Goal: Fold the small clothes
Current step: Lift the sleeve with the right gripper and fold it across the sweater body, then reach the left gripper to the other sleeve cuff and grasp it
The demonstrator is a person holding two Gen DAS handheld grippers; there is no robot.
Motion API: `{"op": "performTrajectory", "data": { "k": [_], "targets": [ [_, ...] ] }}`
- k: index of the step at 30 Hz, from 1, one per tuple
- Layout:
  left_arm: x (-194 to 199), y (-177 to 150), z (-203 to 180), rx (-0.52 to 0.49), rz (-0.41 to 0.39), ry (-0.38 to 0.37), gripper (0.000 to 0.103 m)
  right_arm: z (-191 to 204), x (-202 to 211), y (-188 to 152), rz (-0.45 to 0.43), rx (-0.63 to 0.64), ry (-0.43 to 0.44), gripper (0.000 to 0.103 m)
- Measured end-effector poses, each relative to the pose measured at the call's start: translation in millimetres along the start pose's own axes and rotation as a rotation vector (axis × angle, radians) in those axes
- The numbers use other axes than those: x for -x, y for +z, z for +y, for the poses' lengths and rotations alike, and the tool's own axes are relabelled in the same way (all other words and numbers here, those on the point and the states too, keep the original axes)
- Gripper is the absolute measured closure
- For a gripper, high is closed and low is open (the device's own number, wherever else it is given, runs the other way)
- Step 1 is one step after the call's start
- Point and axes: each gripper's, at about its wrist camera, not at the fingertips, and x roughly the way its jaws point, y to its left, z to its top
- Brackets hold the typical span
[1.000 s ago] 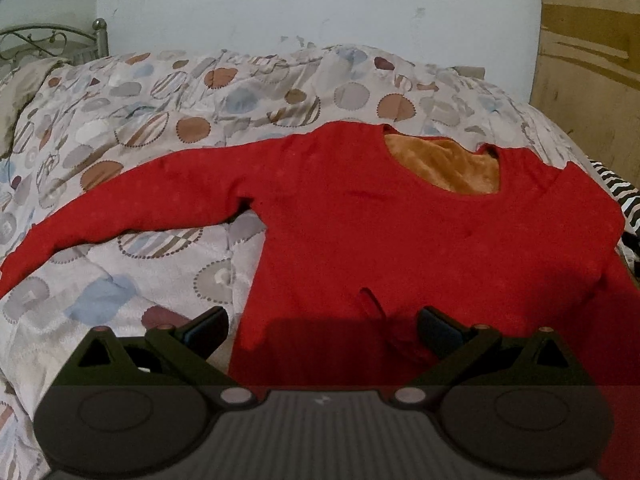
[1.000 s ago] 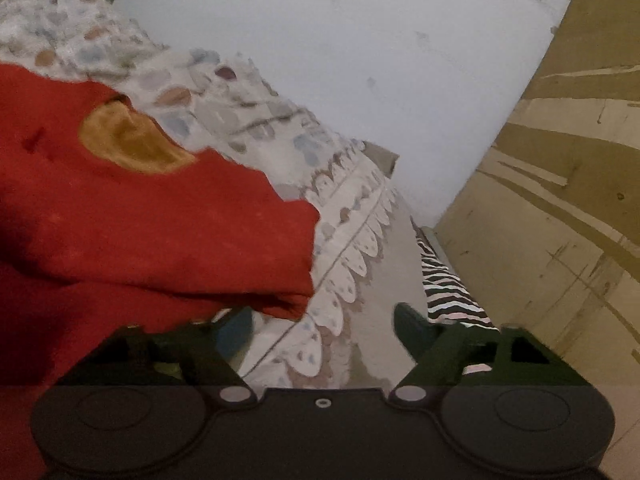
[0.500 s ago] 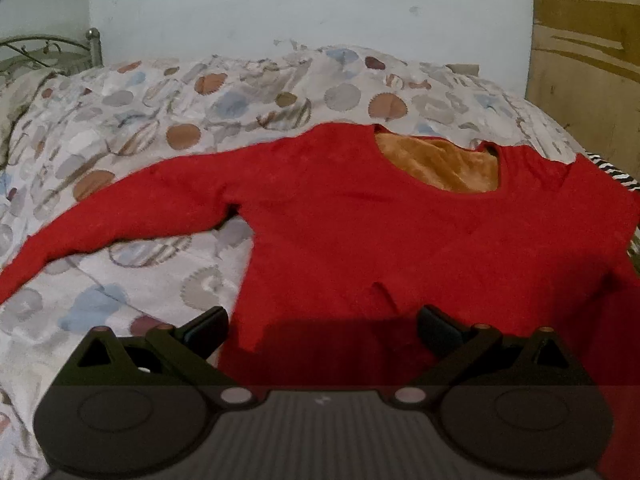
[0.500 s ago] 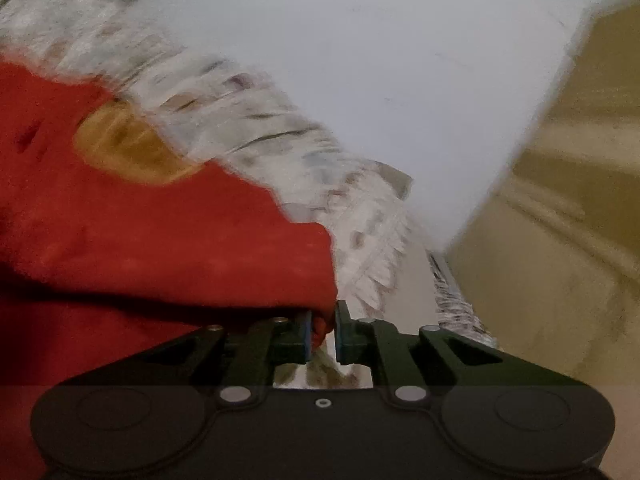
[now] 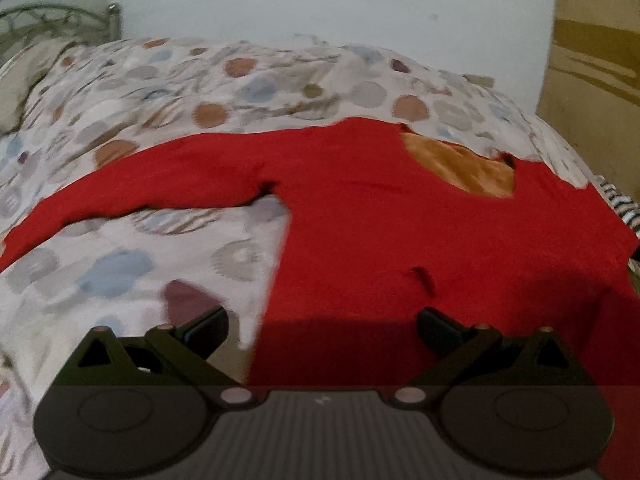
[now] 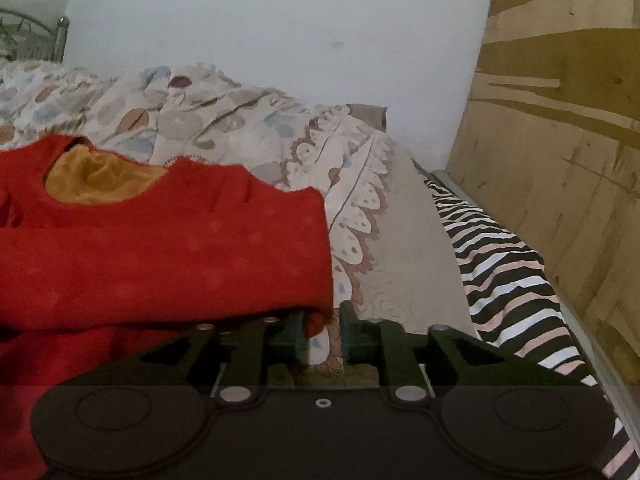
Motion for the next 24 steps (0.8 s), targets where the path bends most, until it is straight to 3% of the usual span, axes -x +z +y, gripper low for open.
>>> {"op": "performTrajectory", "data": {
  "k": [2,4,8,10,12,17,24],
  "targets": [
    [10.4,-0.3,21.2,0.037,-0.012,0.015,0.0,-0.3,11.6,0.2,-0.004,-0.004,0.0,0.068],
    [19.5,0.8,47.0,0.078,-0.028,0.051,0.0,-0.6,24.4,-0.5,-0.008,-0.015,0.011,0.049],
    [25.1,5.6,111.6,0.18,-0.042,0.121,0.0,4.2,65.2,-1.3,-0.04,-0.037,0.053,0.025],
    [26.0,9.1,146.6,0.264,-0.043,0.158,0.0,10.5,87.9,-1.0,-0.063,-0.034,0.074,0.009],
    [29.9,10.8,184.7,0.377,-0.061,0.17,0.0,20.1,112.6,-0.9,-0.086,-0.018,0.099,0.001],
    [33.8,6.7,261.5,0.588,-0.134,0.155,0.0,52.6,161.0,-2.5,-0.112,0.065,0.125,0.001],
    [3.2,-1.3,322.1,0.806,-0.123,0.078,0.0,90.7,207.2,-17.2,-0.081,-0.001,0.185,0.0]
  ]
}}
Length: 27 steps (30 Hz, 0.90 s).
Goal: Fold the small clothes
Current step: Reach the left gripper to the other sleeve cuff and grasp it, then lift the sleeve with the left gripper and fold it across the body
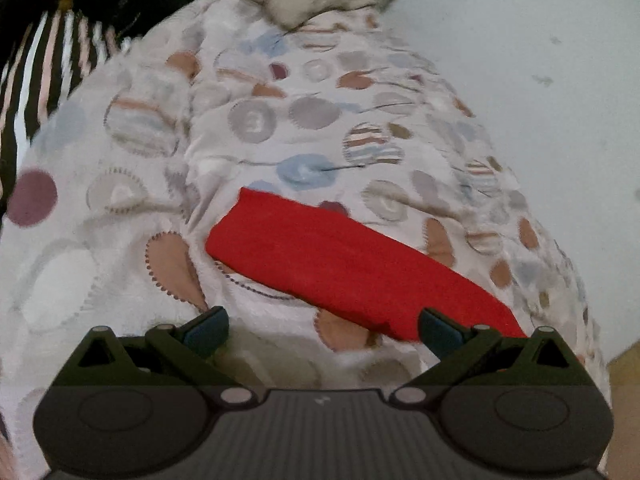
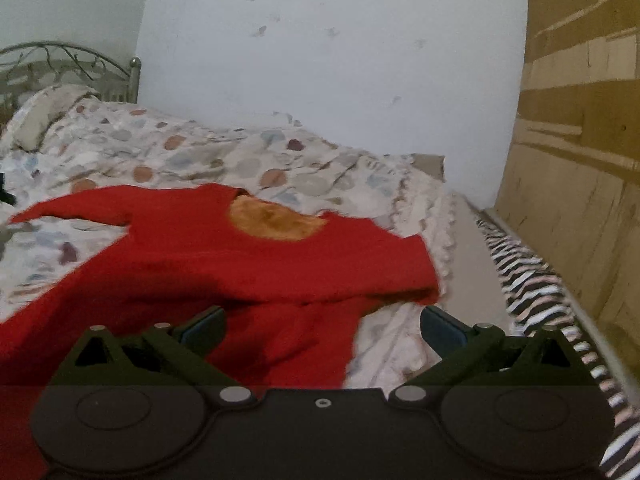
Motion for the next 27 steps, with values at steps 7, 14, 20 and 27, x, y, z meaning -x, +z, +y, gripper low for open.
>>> {"op": "performTrajectory", "data": {
  "k": [7,14,20,27],
  "targets": [
    [-30.2,9.7,16.7,0.136,-0.028,0.042,0.005,34.2,19.8,-9.9,0.033,0.009,0.023,0.0],
    [-36.7,19.6,31.6,0.274,-0.089,0.069,0.041,37.6,21.8,-10.5,0.035,0.003,0.023,0.0],
    [-39.0,23.1,47.6,0.349,-0.118,0.05,0.085,34.3,18.5,-14.0,0.045,-0.025,0.025,0.0],
    [-13.0,30.0,7.2,0.118,-0.266,-0.019,0.095,35.4,17.6,-17.5,0.043,-0.019,0.025,0.0]
  ]
}}
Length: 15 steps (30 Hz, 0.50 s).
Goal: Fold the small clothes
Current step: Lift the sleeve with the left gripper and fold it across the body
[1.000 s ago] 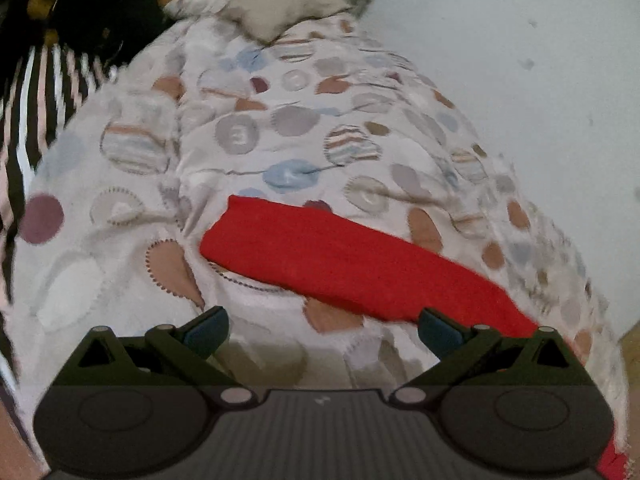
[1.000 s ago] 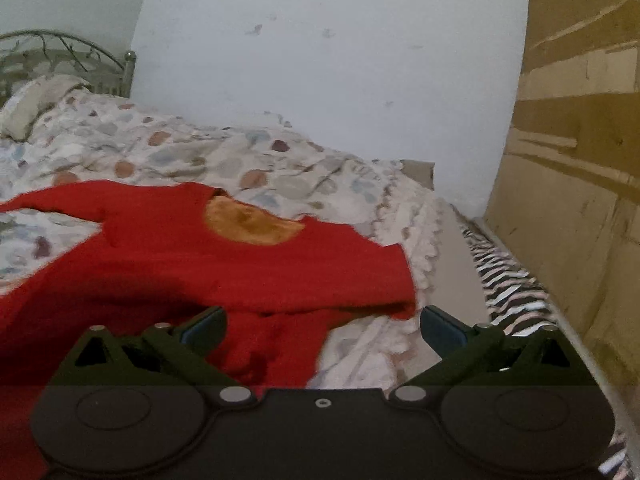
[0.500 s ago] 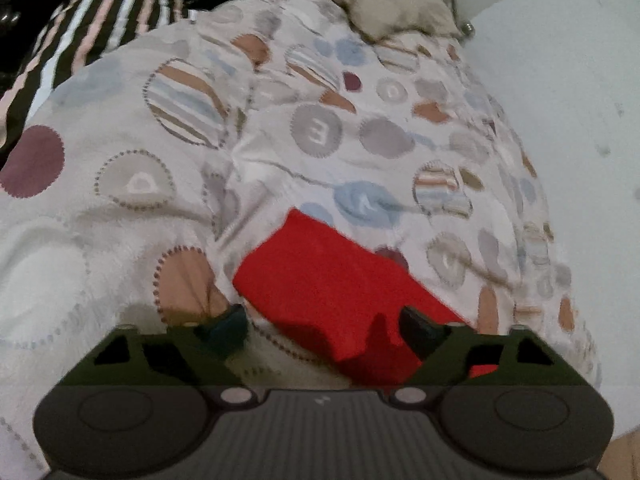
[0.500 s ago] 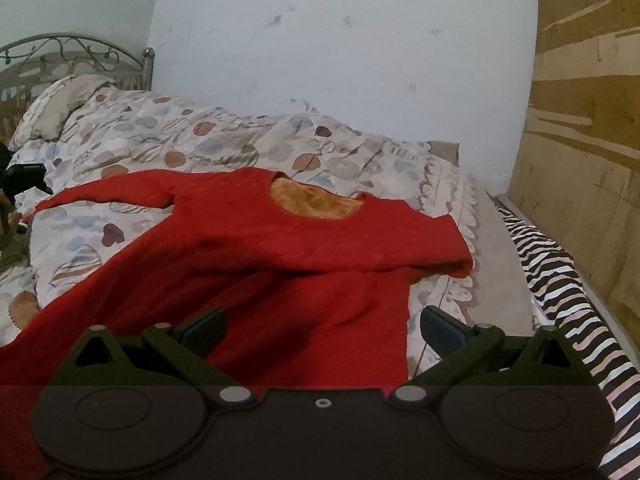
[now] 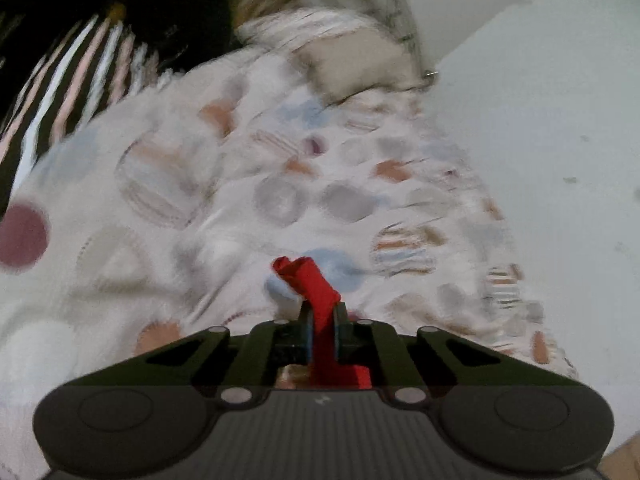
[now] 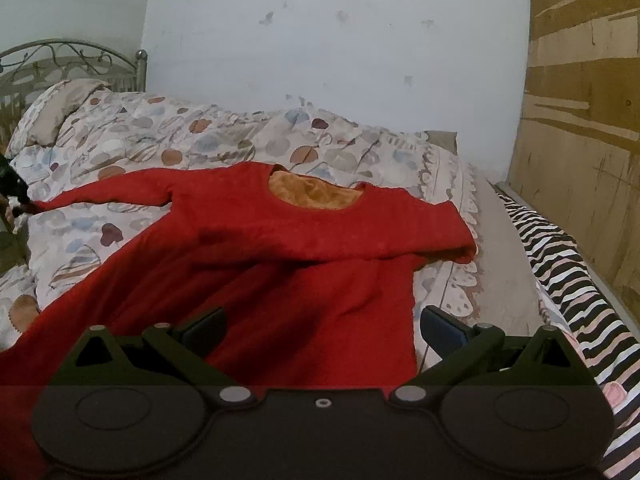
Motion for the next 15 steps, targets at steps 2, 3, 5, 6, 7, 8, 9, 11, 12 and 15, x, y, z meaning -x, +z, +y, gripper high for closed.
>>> {"op": "performTrajectory", "data": {
  "k": [2,3,5,6,7,8,9,11,12,15],
  "targets": [
    [10.5,6.3,-20.8,-0.061,-0.034,-0.065,0.095,-0.2,0.4,0.0,-0.008,0.001,0.0,0.0],
    [16.2,9.0,-32.6,-0.095,-0.051,-0.102,0.095,-0.3,0.9,-0.1,-0.014,0.0,-0.001,0.001],
    [29.9,11.8,-60.9,-0.168,-0.081,-0.19,0.096,-2.0,2.0,-0.1,-0.027,-0.008,-0.004,0.001],
    [36.9,12.1,-74.5,-0.202,-0.092,-0.233,0.096,-3.2,2.5,-0.3,-0.032,-0.015,-0.004,0.001],
    [44.8,11.8,-90.4,-0.24,-0.102,-0.281,0.096,-4.3,3.0,-0.3,-0.037,-0.022,-0.005,0.001],
    [51.4,10.7,-103.4,-0.268,-0.108,-0.32,0.096,-5.6,3.7,-0.4,-0.042,-0.03,-0.006,0.001],
    [59.1,9.0,-119.2,-0.299,-0.113,-0.368,0.096,-6.8,4.2,-0.1,-0.047,-0.039,-0.008,0.0],
    [73.5,3.2,-148.1,-0.356,-0.117,-0.455,0.096,-10.3,5.8,-0.2,-0.059,-0.055,-0.012,0.0],
    [80.9,-1.8,-162.1,-0.386,-0.117,-0.497,0.096,-11.7,7.0,-0.5,-0.064,-0.061,-0.015,0.0],
    [99.5,-19.6,-201.8,-0.46,-0.098,-0.621,0.096,-18.4,11.7,-1.1,-0.082,-0.084,-0.029,0.0]
  ]
}}
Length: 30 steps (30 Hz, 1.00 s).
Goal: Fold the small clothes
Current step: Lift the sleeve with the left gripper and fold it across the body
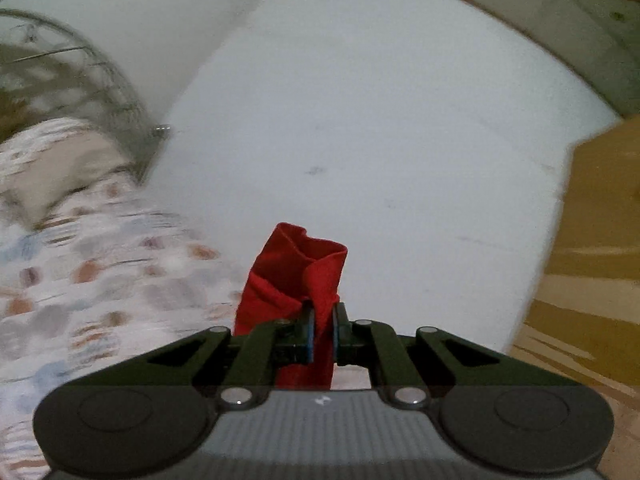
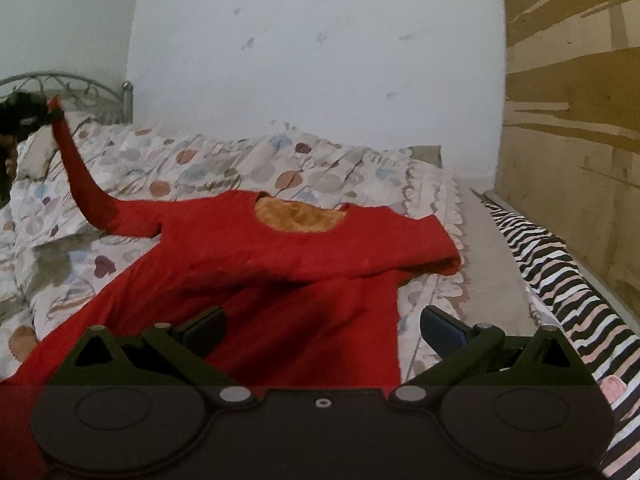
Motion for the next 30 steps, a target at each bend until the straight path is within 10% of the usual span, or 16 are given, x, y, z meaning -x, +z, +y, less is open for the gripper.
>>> {"op": "performTrajectory", "data": {
  "k": [15,23,30],
  "targets": [
    [-31.0,-120.5,-185.8,-0.327,0.323,-0.494,0.096,-46.4,19.0,-15.8,-0.007,-0.091,-0.115,0.001],
    [-17.5,-209.3,-198.3,-0.399,0.564,-0.554,0.096,-60.9,26.6,-27.9,0.008,-0.114,-0.165,0.001],
    [-15.2,-221.9,-192.0,-0.384,0.654,-0.557,0.094,-61.4,26.7,-32.5,0.016,-0.119,-0.17,0.001]
  ]
}}
